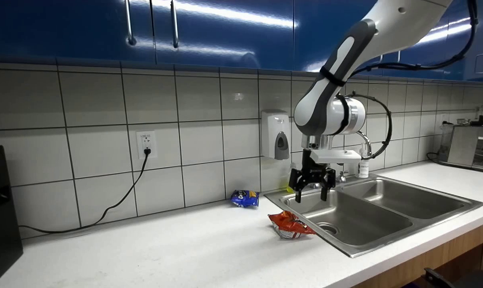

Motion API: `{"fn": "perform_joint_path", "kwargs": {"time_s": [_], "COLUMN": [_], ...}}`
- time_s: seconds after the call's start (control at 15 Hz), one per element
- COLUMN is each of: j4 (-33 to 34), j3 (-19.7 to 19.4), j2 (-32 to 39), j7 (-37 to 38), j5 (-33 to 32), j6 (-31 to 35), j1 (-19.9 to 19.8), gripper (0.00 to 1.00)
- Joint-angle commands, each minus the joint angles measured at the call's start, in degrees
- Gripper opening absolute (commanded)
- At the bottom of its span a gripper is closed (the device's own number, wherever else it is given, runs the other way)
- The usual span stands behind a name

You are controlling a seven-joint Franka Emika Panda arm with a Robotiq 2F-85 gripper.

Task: Put the Dorito packet in the sink

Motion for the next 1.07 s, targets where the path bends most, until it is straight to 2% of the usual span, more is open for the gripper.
{"fn": "perform_joint_path", "kwargs": {"time_s": [0.0, 0.4, 1.0], "j4": [4.22, 9.35, 14.76], "j3": [0.77, 1.34, 2.45], "j2": [5.86, 13.75, 20.46], "j7": [-0.98, -0.90, -0.60], "j5": [1.38, 1.30, 0.74], "j6": [2.19, 4.76, 4.74], "j1": [-0.64, -1.11, -1.23], "gripper": [1.00, 1.00, 1.00]}}
